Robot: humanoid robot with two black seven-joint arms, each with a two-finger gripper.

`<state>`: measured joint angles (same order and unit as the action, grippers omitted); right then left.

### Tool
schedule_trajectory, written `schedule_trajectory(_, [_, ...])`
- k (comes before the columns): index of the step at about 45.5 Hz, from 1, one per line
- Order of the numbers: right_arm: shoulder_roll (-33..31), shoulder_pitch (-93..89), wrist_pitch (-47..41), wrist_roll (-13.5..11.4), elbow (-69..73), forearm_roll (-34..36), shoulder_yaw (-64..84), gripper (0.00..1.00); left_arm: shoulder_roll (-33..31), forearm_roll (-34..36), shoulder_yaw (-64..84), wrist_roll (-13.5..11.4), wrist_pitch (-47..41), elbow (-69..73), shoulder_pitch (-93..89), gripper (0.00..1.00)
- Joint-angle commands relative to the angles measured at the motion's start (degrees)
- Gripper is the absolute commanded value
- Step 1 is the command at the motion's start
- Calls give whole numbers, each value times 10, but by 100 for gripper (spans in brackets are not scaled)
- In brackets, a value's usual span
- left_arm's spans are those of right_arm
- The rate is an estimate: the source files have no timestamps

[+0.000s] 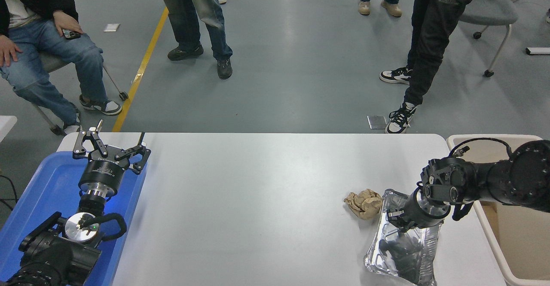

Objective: Pick up foil plate and place in dustbin

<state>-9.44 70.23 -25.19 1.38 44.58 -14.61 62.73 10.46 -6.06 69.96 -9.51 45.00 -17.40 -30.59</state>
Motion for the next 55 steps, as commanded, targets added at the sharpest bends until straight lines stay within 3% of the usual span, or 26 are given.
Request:
schedule_trajectory(1, [0, -1, 1, -1, 0, 0, 0, 0, 0, 0, 0, 0, 0, 0, 0, 99])
schedule_trajectory(14, [-29, 39, -11, 2, 22, 2, -1, 0, 0, 0, -1, -1, 0, 0, 0, 99])
schedule_trajectory(15, [-35, 49, -14, 2, 29, 2, -1, 6, 0, 0, -1, -1, 0, 0, 0, 99])
schedule_trajectory(18, [-59, 85, -23, 2, 61, 2, 0, 45, 1, 0, -1, -1, 0, 0, 0, 99])
schedule_trajectory(20, [-83, 111, -30, 2, 86, 2, 0, 100, 1, 0, -1, -1, 0, 0, 0, 99])
schedule_trajectory(34, [-219, 418, -142, 1, 268, -9, 81, 100, 1, 0, -1, -1, 0, 0, 0, 99])
schedule_trajectory(40, [-237, 575, -198, -2, 336, -10, 107, 100, 1, 0, -1, -1, 0, 0, 0, 99])
schedule_trajectory(55, [-233, 748, -198, -5, 349, -11, 99, 100, 1, 0, -1, -1, 0, 0, 0, 99])
